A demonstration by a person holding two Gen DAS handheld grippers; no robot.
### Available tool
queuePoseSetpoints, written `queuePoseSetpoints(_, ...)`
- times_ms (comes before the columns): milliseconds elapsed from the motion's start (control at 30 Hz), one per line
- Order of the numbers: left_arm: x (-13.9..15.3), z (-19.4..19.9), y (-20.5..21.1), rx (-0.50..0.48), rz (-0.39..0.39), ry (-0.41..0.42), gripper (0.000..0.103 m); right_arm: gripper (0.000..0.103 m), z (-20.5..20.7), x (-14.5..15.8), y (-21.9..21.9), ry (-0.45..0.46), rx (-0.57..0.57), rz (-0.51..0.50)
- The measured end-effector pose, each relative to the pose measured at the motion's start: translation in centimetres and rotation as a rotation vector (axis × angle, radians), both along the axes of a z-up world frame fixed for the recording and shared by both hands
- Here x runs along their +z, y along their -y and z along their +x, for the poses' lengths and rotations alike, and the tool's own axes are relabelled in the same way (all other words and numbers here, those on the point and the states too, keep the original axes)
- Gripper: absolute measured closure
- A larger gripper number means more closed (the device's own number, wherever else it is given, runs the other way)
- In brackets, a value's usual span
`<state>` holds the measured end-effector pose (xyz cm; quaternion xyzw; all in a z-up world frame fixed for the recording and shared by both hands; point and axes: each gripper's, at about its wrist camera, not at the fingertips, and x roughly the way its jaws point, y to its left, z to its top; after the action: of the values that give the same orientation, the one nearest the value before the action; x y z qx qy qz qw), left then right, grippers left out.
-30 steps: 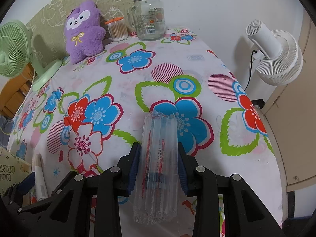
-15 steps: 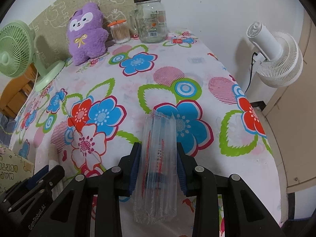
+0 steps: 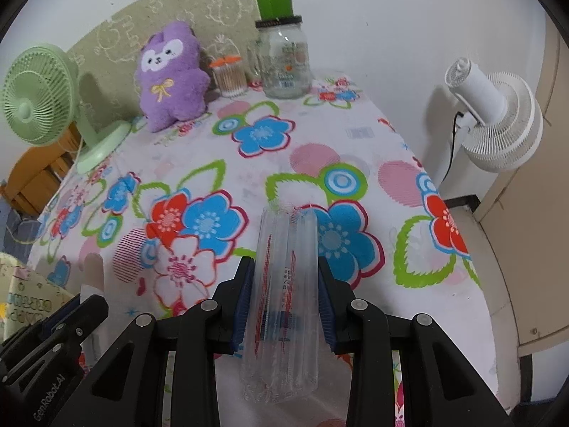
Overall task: Organize soft objects
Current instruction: 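Lift the white roll and clear package off the table with both tools, then carry the white roll and clear package over the fabric box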
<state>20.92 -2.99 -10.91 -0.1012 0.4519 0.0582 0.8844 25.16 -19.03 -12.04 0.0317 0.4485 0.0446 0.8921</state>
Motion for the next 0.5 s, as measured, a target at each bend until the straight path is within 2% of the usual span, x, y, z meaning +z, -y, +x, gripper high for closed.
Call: queuePoseSetpoints(500, 4.4, -3.8, -1.9, 0.018, 0.023, 0.098, 0.088, 0.066, -3.6, 6.4, -3.6, 0.128, 0.083, 0.017)
